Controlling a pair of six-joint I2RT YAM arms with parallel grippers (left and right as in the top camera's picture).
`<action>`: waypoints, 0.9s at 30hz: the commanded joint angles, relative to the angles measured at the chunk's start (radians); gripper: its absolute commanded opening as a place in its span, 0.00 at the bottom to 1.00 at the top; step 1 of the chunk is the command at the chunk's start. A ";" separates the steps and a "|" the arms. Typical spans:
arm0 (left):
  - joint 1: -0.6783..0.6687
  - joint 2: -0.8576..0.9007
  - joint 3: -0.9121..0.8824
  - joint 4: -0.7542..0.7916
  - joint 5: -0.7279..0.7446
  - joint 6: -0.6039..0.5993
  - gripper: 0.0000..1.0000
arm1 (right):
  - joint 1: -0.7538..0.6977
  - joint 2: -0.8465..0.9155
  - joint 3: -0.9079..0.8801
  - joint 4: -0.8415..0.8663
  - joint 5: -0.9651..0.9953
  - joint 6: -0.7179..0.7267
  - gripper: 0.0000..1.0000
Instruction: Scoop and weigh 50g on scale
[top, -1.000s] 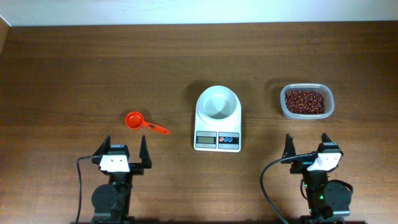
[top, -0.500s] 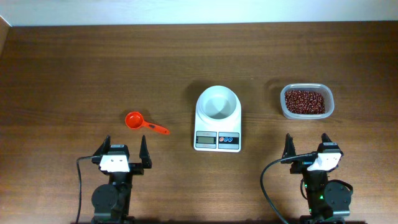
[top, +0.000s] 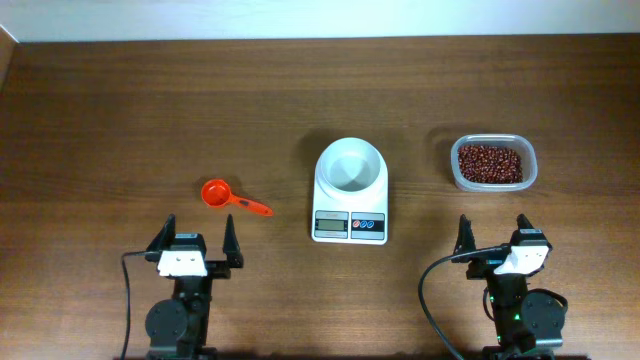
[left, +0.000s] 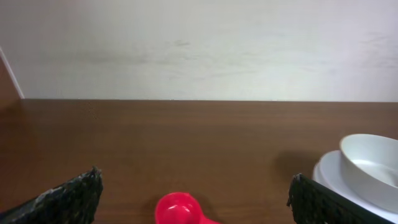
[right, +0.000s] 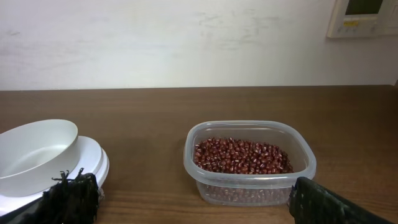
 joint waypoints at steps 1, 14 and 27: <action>0.005 -0.010 0.033 -0.041 0.156 -0.021 0.99 | 0.006 -0.010 -0.009 -0.001 0.002 -0.008 0.99; 0.005 0.127 0.299 -0.233 0.167 -0.106 0.99 | 0.006 -0.010 -0.009 -0.001 0.002 -0.008 0.99; 0.005 0.614 0.684 -0.517 0.220 -0.106 0.99 | 0.006 -0.010 -0.009 -0.001 0.002 -0.008 0.99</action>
